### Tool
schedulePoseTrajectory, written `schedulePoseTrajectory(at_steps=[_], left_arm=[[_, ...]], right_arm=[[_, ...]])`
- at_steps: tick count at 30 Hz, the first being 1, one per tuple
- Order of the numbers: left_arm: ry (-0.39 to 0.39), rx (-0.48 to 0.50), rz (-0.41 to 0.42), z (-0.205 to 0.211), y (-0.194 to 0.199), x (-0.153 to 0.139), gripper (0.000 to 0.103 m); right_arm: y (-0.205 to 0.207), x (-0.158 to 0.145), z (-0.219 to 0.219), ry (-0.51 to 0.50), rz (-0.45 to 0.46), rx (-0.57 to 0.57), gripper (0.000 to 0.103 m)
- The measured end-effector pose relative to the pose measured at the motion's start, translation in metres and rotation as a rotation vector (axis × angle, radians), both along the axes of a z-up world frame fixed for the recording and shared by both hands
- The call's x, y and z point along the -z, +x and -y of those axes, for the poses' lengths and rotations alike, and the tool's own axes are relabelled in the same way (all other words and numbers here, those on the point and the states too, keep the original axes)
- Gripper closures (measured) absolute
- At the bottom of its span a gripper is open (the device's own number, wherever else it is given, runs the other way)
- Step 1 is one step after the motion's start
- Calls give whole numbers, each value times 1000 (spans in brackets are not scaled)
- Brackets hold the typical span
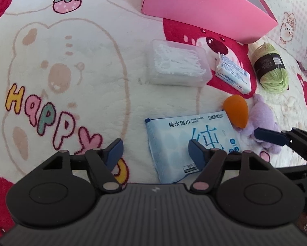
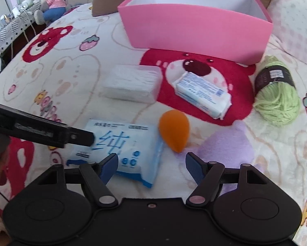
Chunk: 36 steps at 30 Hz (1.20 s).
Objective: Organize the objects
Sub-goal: 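Close the left gripper on the blue wet-wipes pack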
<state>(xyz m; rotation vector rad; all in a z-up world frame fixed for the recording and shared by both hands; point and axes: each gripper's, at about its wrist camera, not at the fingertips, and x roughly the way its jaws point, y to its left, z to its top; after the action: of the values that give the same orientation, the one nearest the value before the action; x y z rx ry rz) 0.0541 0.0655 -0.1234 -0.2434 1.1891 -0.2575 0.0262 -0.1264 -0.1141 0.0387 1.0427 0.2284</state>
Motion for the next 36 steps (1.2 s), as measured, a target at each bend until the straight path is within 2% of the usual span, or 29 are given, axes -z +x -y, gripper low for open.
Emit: schedulePoseTrajectory(at_steps=[6,8,11,14,17,20,24,27,31,36], left_arm=[[-63,-6,4,-4,-3,3,50],[-90,-9,-3,-4,-5,5,55],[-102,-4,-6,-2,-6,9,56],[-93,-3,-13,0,-7,12,56],[-78,6,-4,3,-8,12,54],[-110,-37,1,0,-9,17,50],[-115,-64,34,1,-12,20,50],[-112,-103,64,1,-15,21,52],[-84,-89,80,5,-14,19,53],[-117,-92,47,-2,-12,20,52]], right_arm=[[4,7,1,61,-57,16,45],[4,9,2,88,-75,14,57],[3,12,-3,59,-86,-6,63],[3,17,-3,49,-106,7,63],[4,19,4,83,-115,31,62],[7,24,9,120,-133,45,58],[8,27,0,96,-130,37,57],[7,25,-10,53,-108,5,61],[8,21,-10,33,-102,-19,60],[9,17,6,119,-100,14,52]])
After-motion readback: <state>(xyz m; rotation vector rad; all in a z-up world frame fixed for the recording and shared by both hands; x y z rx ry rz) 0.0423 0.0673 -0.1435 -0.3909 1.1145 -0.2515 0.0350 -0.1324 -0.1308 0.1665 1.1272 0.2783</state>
